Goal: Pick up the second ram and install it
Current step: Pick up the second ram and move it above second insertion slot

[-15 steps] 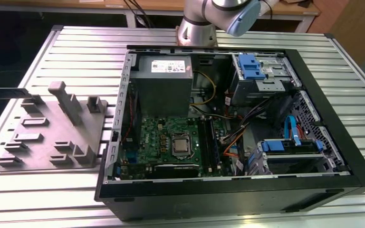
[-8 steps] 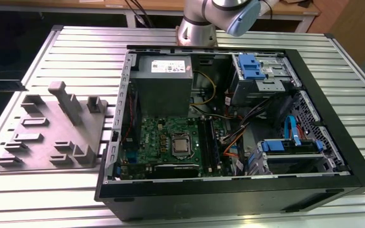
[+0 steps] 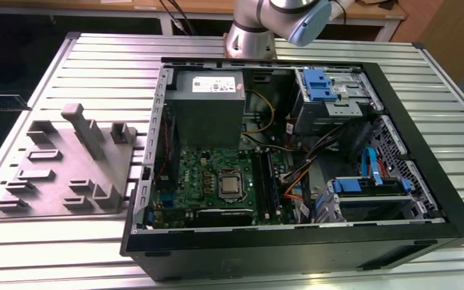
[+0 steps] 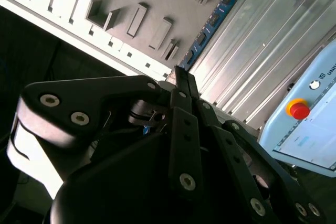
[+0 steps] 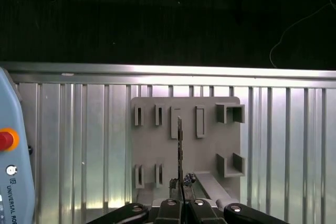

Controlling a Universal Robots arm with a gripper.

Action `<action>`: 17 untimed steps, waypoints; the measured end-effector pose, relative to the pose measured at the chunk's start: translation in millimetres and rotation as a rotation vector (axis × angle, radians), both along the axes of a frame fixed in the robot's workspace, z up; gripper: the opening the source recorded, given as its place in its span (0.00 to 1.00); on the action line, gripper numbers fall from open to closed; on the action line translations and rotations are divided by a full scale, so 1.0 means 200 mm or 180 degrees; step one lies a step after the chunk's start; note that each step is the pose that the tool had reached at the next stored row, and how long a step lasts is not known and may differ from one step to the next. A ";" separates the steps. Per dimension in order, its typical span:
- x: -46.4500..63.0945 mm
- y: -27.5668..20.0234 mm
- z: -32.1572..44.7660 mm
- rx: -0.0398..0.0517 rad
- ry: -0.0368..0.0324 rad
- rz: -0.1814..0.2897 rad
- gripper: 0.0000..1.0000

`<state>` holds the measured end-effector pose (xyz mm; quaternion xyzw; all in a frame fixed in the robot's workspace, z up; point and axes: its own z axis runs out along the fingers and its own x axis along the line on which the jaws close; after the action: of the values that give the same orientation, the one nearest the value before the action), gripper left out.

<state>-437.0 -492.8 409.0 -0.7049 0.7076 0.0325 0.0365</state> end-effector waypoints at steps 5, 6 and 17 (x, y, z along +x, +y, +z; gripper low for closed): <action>0.01 0.000 0.001 0.0000 0.0001 0.0000 0.08; 0.02 0.000 0.000 0.0000 0.0000 0.0000 0.08; 0.14 0.000 0.000 0.0000 0.0000 0.0000 0.08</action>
<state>-408.0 -492.8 409.1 -0.7049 0.7076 0.0325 0.0364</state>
